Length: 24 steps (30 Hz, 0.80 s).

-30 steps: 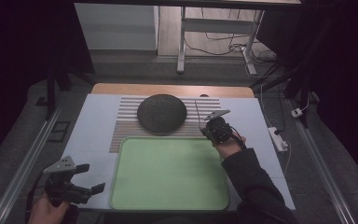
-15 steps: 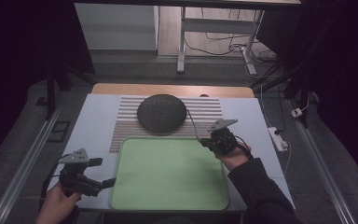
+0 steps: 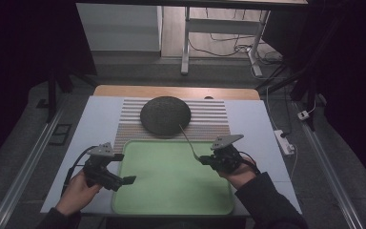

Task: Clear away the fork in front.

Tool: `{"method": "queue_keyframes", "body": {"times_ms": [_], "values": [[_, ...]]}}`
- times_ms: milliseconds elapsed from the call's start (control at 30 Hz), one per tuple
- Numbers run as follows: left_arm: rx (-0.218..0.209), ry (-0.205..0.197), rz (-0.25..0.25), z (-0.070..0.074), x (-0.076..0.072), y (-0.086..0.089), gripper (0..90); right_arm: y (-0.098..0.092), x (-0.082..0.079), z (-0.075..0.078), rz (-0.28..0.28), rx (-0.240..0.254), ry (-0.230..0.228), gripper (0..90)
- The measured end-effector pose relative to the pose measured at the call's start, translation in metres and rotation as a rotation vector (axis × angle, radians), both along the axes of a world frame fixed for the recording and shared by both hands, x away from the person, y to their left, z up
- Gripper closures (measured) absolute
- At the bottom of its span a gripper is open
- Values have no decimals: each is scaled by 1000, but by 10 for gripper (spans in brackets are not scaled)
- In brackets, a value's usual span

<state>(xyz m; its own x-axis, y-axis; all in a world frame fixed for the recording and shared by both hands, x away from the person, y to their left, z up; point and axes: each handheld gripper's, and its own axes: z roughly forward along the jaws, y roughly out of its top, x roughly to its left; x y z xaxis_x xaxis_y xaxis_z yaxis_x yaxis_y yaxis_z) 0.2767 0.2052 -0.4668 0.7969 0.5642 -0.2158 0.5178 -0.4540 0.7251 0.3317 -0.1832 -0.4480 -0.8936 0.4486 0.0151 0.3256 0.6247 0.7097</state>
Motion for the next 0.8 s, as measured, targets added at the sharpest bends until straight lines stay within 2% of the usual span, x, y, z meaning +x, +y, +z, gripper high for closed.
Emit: {"method": "queue_keyframes", "body": {"times_ms": [100,167,267,467,600,633,733,767,800], "values": [[28,-4,-16,0,8,-8,0,0,-14,0,45,17,12,891],[37,-2,-25,1,13,-13,0,0,-16,-1,52,19,16,891],[56,-22,-43,2,20,-20,0,2,-30,-2,95,18,35,891],[77,-49,-92,5,31,-34,0,6,-44,-1,153,31,54,891],[86,-59,-140,6,37,-44,0,9,-50,-1,182,34,66,890],[95,-64,-167,6,38,-47,0,11,-54,-1,203,32,74,890],[106,-70,-219,6,41,-54,0,13,-57,-1,221,36,81,891],[116,-73,-240,6,42,-57,0,15,-60,-1,249,33,84,890],[129,-78,-254,6,42,-59,0,15,-60,-1,249,33,84,890]]}}
